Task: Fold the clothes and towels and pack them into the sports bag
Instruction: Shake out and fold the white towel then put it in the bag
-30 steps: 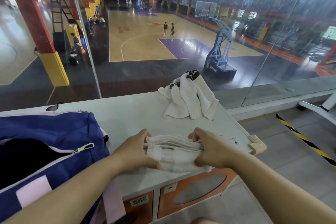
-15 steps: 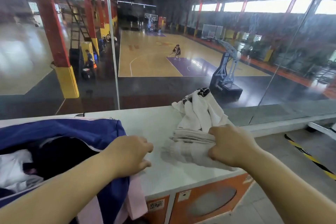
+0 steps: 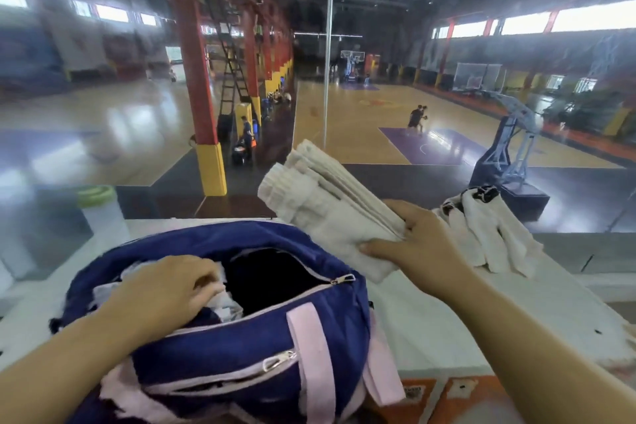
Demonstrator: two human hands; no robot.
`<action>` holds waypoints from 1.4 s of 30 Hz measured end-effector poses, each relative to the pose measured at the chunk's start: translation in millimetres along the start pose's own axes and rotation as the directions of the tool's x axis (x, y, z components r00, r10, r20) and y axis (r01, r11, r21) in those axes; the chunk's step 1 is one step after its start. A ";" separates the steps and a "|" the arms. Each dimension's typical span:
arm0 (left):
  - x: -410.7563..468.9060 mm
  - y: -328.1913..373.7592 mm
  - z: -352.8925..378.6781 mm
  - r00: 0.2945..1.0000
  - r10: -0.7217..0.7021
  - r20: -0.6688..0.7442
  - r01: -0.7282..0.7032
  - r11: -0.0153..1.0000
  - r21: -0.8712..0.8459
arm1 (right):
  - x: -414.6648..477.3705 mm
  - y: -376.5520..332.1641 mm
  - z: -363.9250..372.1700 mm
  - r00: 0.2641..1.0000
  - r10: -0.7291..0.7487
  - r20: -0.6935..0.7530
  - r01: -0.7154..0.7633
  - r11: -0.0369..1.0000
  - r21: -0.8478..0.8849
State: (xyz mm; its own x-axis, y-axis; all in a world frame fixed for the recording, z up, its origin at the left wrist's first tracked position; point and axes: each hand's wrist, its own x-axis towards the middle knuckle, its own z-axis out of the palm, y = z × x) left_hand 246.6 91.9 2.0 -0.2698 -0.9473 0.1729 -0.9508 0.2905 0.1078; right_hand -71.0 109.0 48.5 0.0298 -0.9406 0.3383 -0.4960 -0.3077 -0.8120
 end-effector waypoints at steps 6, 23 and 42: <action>-29.6 -56.5 1.6 0.966 -0.257 -0.036 0.256 0.966 -0.040 | 12.1 -9.9 73.2 0.980 -0.093 0.178 0.079 0.993 0.088; -49.9 -103.1 -24.4 0.909 -0.387 0.157 0.406 0.906 -0.117 | 32.9 -38.5 157.5 0.734 -0.113 0.670 0.402 0.867 -0.294; -34.4 -92.7 -45.9 0.945 -0.284 0.161 0.295 0.954 -0.053 | 35.6 -37.0 175.5 0.745 -0.103 0.660 0.525 0.701 -0.483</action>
State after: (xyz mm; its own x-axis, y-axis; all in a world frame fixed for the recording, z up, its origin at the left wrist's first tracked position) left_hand 351.0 103.8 31.0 -0.0099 -0.9996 -0.0248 -0.9787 0.0046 0.2053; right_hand 100.7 61.7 7.1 0.6458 -0.7632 0.0221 -0.7510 -0.6402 -0.1619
